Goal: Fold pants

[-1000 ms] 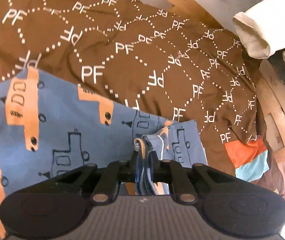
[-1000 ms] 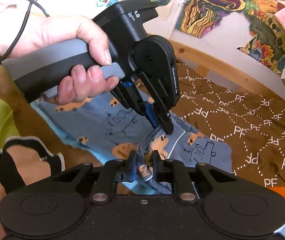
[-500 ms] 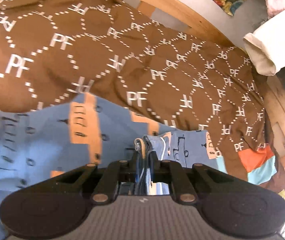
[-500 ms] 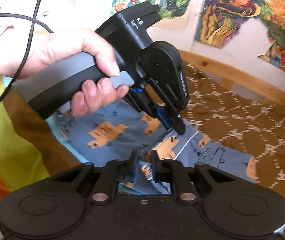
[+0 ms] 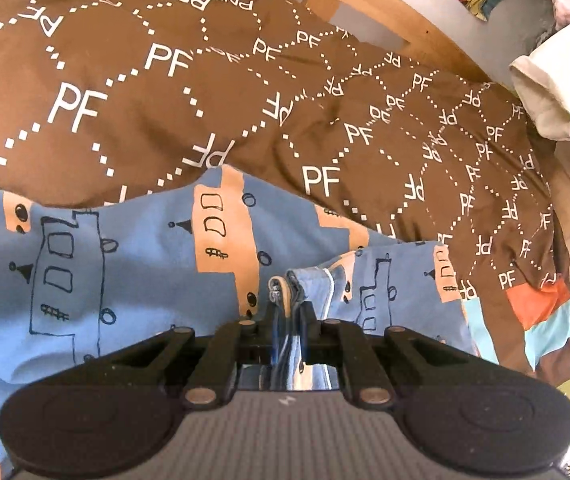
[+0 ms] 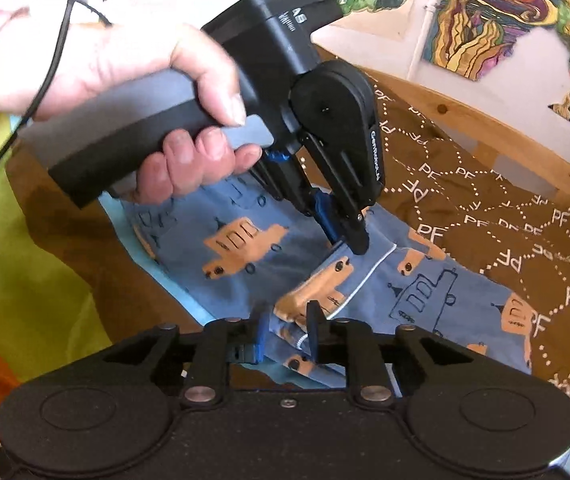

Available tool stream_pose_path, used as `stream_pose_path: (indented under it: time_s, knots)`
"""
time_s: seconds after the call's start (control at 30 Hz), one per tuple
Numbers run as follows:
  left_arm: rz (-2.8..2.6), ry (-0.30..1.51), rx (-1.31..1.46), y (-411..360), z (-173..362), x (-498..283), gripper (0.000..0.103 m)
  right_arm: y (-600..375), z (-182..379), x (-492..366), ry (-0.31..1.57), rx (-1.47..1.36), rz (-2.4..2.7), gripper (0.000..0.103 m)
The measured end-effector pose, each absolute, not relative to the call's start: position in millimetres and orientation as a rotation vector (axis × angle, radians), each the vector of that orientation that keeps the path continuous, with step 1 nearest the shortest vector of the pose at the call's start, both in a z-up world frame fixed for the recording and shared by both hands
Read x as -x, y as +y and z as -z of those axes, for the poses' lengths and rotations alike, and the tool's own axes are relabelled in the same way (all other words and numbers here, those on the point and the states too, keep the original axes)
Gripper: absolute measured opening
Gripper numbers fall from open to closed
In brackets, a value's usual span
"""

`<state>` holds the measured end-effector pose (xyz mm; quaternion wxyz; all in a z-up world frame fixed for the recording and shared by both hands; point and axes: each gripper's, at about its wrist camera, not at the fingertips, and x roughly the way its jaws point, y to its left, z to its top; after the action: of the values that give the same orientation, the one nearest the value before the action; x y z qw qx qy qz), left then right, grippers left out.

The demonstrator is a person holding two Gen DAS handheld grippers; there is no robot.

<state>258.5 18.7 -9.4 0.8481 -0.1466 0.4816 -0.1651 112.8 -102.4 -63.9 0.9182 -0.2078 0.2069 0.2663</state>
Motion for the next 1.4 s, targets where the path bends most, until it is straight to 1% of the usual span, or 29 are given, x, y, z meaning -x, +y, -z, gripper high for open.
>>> stream_pose_path:
  time_s: [0.13,0.37,0.47,0.53,0.6,0.73,0.93,1.07,1.1,1.2,1.23,1.27,1.3,1.33,1.4]
  knots:
    - [0.345,1.021,0.317,20.3,12.4,-259.6,0.011,-95.4,64.4,-120.8,0.431,0.449,-0.561,0.032]
    - [0.346,1.026,0.318,19.4,15.2,-259.3,0.011,-88.1,74.1,-129.9,0.486,0.499,-0.54,0.032]
    - [0.345,1.028,0.319,19.2,15.6,-259.7,0.011,-90.2,74.3,-131.4,0.488,0.493,-0.53,0.025]
    - [0.347,1.028,0.318,18.9,14.9,-259.4,0.011,-93.9,72.0,-131.3,0.489,0.466,-0.535,0.018]
    - [0.349,1.027,0.318,19.4,13.0,-259.1,0.011,-97.2,69.5,-130.4,0.489,0.44,-0.537,0.015]
    - [0.356,1.026,0.319,23.1,6.3,-257.2,0.011,-103.4,60.7,-129.0,0.493,0.373,-0.553,0.012]
    - [0.326,1.026,0.269,33.1,-5.2,-250.4,0.011,-102.3,45.2,-122.0,0.472,0.302,-0.612,0.012]
    - [0.293,1.049,0.238,36.8,4.1,-250.0,0.011,-94.2,49.8,-123.2,0.495,0.314,-0.645,0.012]
    - [0.283,1.056,0.243,37.3,8.1,-250.4,0.012,-93.1,53.2,-124.5,0.511,0.311,-0.652,0.014]
    - [0.26,1.044,0.28,42.5,15.5,-249.4,0.021,-100.8,54.7,-123.1,0.523,0.284,-0.662,0.024]
    - [0.253,1.037,0.295,45.0,15.4,-248.4,0.027,-105.9,50.4,-119.6,0.508,0.292,-0.653,0.032]
    - [0.246,1.025,0.302,46.6,14.0,-246.5,0.031,-112.2,46.1,-115.6,0.492,0.304,-0.641,0.039]
    - [0.235,1.012,0.296,46.9,12.2,-244.0,0.04,-120.7,42.2,-111.4,0.475,0.32,-0.62,0.057]
    - [0.218,0.992,0.281,46.2,10.1,-240.1,0.061,-131.3,38.8,-108.3,0.461,0.343,-0.586,0.075]
    - [0.172,0.938,0.244,41.4,6.8,-227.0,0.082,-152.8,36.1,-108.2,0.438,0.395,-0.496,0.086]
